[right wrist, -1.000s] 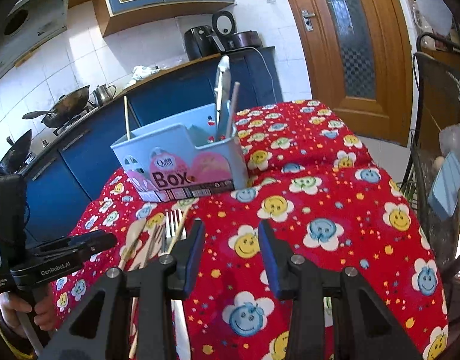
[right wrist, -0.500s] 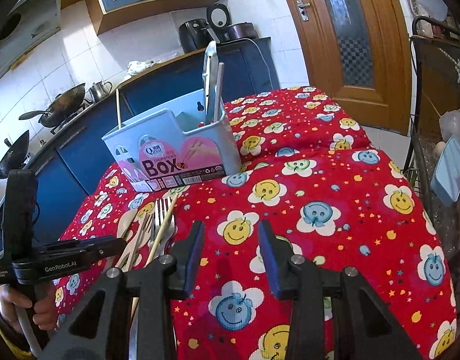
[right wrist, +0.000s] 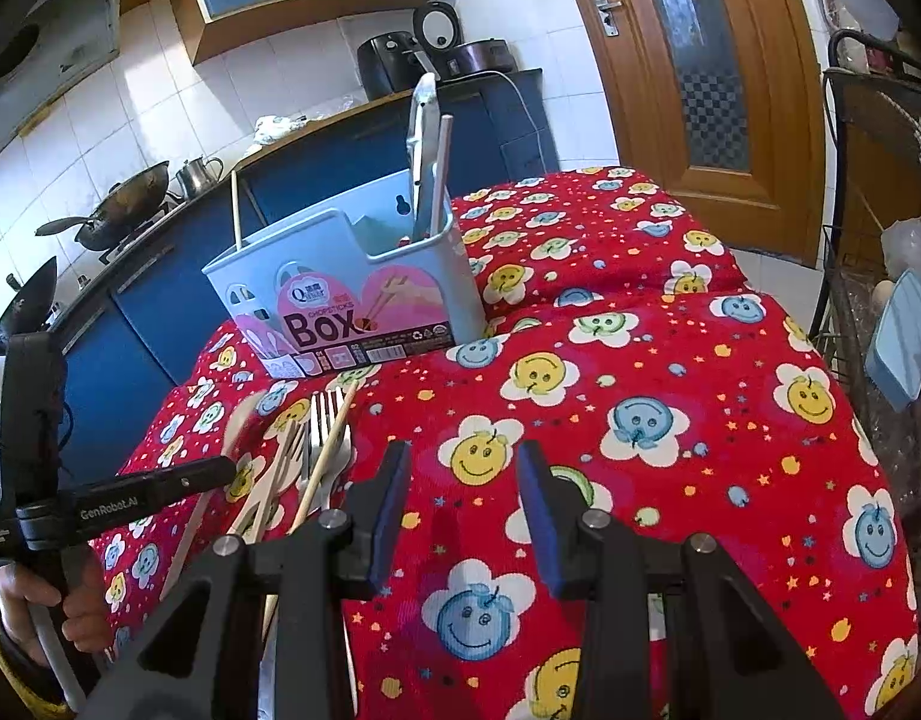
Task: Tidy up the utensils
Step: 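Grasp the white plastic spoon with the left tool while the right tool grasps a wooden chopstick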
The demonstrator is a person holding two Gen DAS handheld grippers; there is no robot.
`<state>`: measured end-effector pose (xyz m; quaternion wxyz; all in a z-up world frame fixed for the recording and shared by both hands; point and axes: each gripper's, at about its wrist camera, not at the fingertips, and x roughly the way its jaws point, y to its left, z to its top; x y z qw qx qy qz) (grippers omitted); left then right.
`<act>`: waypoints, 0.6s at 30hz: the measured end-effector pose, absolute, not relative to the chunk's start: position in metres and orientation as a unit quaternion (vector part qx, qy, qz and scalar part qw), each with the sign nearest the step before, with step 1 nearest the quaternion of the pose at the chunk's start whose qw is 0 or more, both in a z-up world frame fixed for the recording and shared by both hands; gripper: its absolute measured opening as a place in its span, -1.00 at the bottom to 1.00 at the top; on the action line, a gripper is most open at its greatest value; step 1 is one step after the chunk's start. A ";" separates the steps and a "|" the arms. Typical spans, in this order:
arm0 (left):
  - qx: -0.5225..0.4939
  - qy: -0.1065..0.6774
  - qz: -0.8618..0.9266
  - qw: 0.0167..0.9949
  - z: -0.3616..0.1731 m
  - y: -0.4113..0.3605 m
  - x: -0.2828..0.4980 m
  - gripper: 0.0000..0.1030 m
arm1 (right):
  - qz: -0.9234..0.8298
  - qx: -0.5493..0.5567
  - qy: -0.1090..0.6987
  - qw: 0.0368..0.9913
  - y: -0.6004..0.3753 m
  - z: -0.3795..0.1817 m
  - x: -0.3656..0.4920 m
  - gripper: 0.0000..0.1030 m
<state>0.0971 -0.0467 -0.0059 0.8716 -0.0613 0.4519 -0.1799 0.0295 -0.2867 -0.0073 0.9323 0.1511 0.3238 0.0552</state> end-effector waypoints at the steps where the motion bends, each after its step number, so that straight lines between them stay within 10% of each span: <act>1: -0.065 0.447 -0.179 0.874 -0.004 -0.043 0.096 -0.86 | 0.056 0.150 0.324 0.932 -0.286 -0.007 0.030 -0.23; 18: -0.076 0.370 -0.146 0.915 0.010 -0.006 0.093 -0.87 | 0.083 0.146 0.356 0.919 -0.249 -0.002 0.060 -0.23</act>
